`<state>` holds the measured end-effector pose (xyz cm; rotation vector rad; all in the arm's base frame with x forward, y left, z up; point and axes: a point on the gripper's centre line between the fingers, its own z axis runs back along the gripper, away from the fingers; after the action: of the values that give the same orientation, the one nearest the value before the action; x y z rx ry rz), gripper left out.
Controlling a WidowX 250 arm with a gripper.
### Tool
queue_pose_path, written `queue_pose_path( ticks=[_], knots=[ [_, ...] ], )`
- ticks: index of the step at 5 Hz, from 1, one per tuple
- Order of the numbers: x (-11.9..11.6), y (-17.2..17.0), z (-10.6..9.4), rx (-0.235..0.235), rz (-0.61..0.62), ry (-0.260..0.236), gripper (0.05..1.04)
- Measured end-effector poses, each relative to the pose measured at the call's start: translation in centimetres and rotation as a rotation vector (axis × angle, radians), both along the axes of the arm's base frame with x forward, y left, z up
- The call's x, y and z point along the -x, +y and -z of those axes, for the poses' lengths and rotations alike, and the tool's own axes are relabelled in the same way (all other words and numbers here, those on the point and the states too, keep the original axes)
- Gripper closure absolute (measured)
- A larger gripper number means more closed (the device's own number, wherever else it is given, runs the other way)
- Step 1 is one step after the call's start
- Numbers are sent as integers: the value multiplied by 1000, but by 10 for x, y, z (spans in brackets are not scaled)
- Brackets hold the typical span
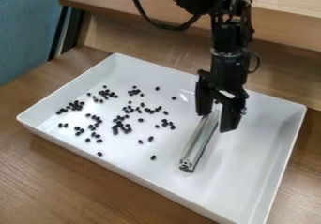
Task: Sweep into pile
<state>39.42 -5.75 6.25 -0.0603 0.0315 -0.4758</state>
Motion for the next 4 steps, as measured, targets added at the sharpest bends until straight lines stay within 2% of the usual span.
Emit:
queue_pose_path(
  ticks=[1,2,3,4],
  knots=[
    [11,7,-9,-37,-76,2,84],
    [21,10,-7,-61,-110,19,84],
    [30,15,-22,-71,-157,-28,84],
    [42,20,-22,-87,-292,-65,83]
  ],
)
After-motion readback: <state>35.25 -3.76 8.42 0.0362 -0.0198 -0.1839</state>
